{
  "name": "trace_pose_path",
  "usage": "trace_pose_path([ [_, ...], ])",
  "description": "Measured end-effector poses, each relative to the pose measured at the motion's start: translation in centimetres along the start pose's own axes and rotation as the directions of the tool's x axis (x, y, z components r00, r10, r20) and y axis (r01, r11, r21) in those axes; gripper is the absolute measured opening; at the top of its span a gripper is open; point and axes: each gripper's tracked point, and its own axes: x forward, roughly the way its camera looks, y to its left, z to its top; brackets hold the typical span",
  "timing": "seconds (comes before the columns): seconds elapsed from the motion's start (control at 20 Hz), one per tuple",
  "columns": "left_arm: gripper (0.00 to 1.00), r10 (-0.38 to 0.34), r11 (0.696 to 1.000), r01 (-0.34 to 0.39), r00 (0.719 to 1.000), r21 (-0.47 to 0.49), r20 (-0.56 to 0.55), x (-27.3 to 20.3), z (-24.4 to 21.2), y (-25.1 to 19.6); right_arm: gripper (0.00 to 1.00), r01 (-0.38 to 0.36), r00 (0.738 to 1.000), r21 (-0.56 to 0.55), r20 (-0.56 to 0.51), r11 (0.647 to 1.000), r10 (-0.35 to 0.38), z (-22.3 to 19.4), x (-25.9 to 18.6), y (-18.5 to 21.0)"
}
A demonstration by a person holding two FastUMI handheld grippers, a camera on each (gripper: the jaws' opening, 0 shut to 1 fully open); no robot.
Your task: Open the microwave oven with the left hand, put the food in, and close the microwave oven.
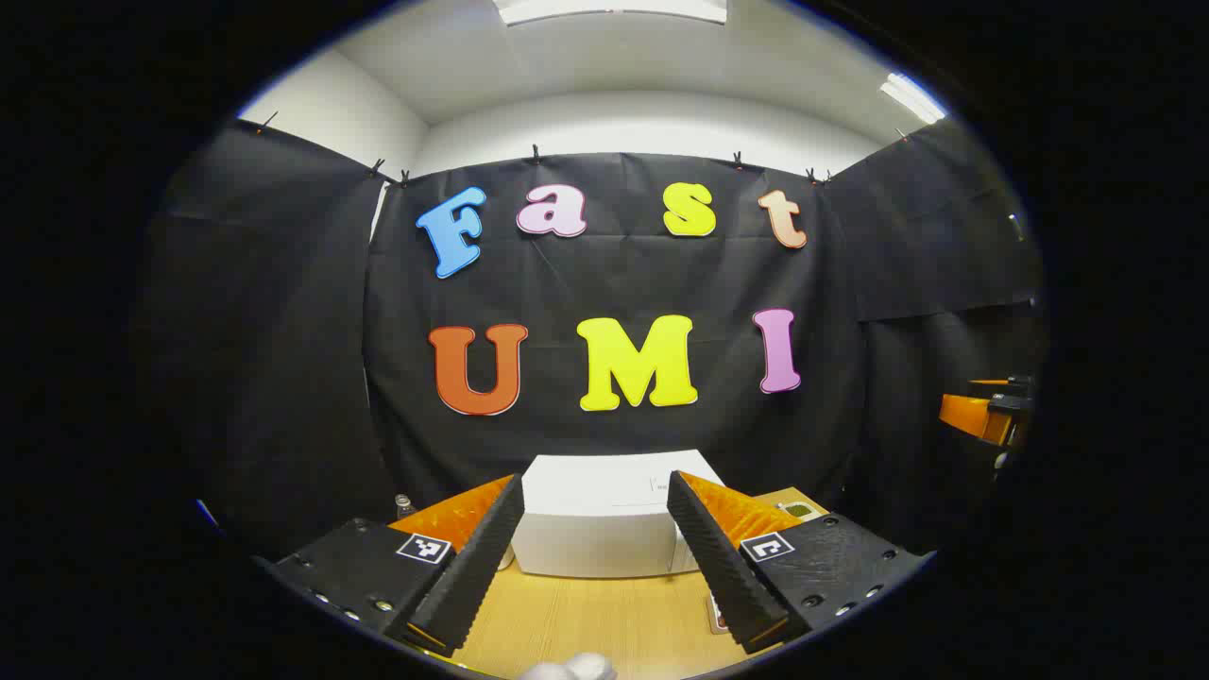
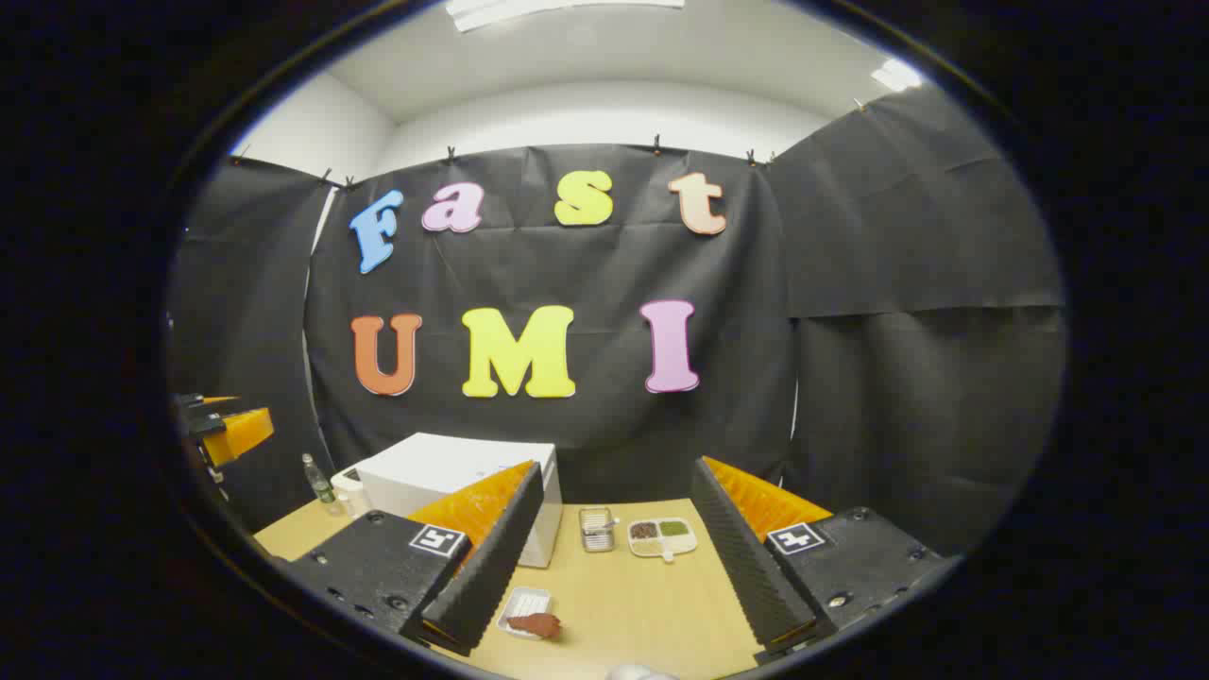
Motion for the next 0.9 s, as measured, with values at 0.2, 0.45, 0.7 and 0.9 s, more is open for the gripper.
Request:
trace_pose_path([
  [0.2,0.95,-0.009,1.0,0.01,1.0,-0.006,0.007,0.2,-0.1,0.1,0.93,-0.001,1.0,-0.026,-0.001,1.0,0.001,0.2,-0.1,0.7],
  [0.45,0.95,-0.007,1.0,0.007,1.0,-0.013,0.009,0.3,-0.6,0.7,0.93,-0.005,1.0,-0.052,0.009,0.999,0.006,1.0,-0.2,1.4],
  [0.7,0.95,0.004,1.0,-0.004,1.0,-0.018,0.012,0.3,-0.9,1.2,0.93,-0.016,1.0,-0.068,-0.002,0.998,0.016,0.7,-0.2,2.0],
  [0.9,0.95,0.0,1.0,0.0,1.0,-0.024,0.005,1.1,-2.0,0.8,0.93,-0.019,1.0,-0.053,-0.004,0.998,0.019,0.7,-0.2,1.6],
])
